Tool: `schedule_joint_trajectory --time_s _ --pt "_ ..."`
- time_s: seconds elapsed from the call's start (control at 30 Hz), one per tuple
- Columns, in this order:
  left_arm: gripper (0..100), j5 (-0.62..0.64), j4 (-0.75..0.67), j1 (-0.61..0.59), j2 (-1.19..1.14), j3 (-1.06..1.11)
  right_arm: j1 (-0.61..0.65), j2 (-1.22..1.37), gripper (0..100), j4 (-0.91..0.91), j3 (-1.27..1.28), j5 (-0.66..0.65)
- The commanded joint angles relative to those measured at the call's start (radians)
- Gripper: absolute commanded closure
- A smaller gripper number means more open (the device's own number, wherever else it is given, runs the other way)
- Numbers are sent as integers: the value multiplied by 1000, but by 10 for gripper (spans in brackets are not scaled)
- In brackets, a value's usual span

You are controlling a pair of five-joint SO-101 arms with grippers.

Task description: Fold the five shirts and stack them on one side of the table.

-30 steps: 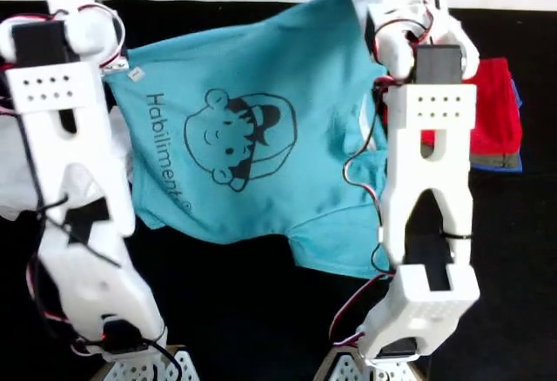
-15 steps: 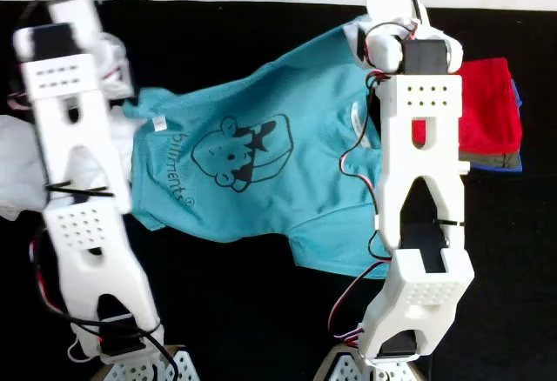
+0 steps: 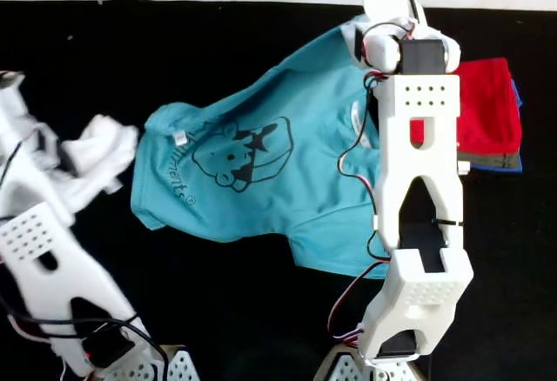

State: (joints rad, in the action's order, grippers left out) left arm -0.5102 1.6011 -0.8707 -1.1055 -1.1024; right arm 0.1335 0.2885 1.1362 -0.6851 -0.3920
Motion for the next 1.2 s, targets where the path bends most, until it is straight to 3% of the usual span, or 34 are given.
schedule_joint_trajectory --time_s 0.0,0.17,0.23,0.37,0.6,0.8,0.9,1.17 --pt "819 -74 -51 -208 -4 -73 12 -10 993 7 -58 -5" --pt "819 -74 64 -259 -4 -283 12 -10 993 7 -59 -5" --pt "819 -71 169 -219 -4 -390 12 -10 993 7 -59 -5" --pt "816 -35 181 -137 28 -460 12 -12 993 7 -59 -5" --pt "815 -5 181 97 274 -231 13 -12 993 7 -59 -5" --pt "815 8 175 398 479 107 13 -12 993 7 -59 -8" --pt "815 8 172 526 487 168 13 -12 993 7 -59 -8" --pt "815 57 52 644 381 168 13 -12 993 7 -59 -8"
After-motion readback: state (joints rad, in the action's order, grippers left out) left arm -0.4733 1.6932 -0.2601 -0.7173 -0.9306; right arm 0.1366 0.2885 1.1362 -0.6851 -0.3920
